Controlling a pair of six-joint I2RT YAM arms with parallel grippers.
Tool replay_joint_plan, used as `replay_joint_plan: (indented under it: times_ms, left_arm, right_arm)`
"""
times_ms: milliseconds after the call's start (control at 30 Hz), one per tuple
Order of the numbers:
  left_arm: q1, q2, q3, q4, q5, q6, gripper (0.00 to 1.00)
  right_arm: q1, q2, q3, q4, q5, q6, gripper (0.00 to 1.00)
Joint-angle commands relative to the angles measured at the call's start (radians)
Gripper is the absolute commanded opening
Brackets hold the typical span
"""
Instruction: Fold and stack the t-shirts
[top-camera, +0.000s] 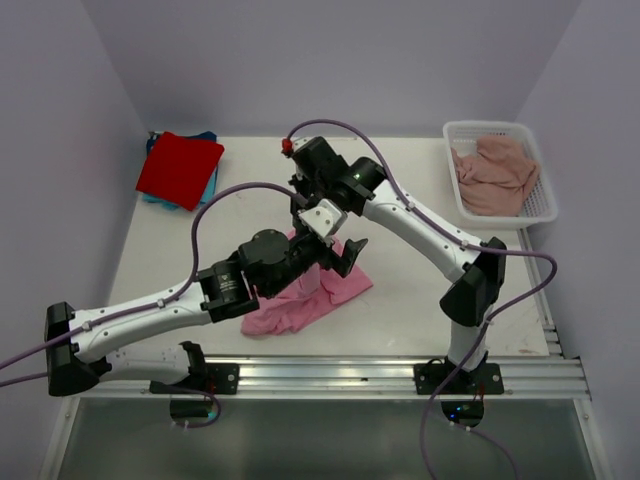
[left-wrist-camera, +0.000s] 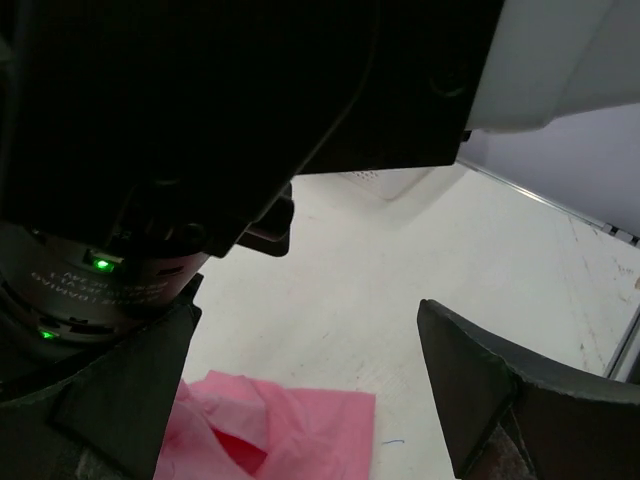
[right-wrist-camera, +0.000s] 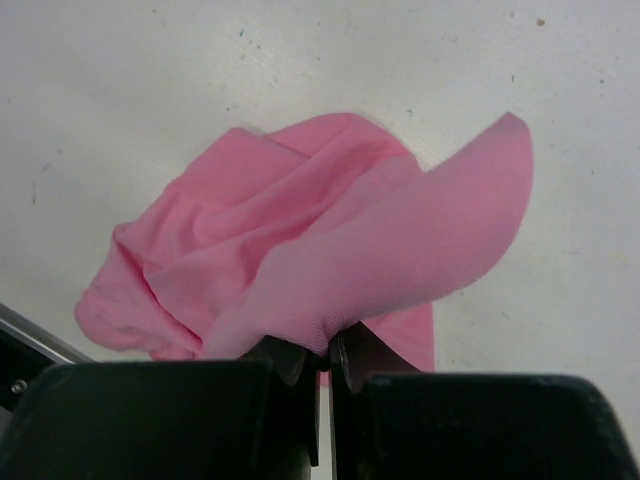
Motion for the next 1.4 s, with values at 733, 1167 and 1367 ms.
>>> replay_joint_plan:
  times_ms: [733,1167,1367]
  left_arm:
    - [0.142,0.038,-0.096,0.179,0.016,0.029,0.99]
    - [0.242,0.244,0.017,0.278,0.088,0.052,0.99]
    - [0.242,0.264,0.036,0.294,0.07,0.078,0.85]
  right_arm:
    - [-0.204,-0.163,0.016,0.041,0.043,0.001,0.0]
    - [-0.197,-0.291,-0.036,0.041,-0.124,0.003,0.0]
    - [-0.194,-0.317,-0.076,0.062,-0.158,0.006,0.0]
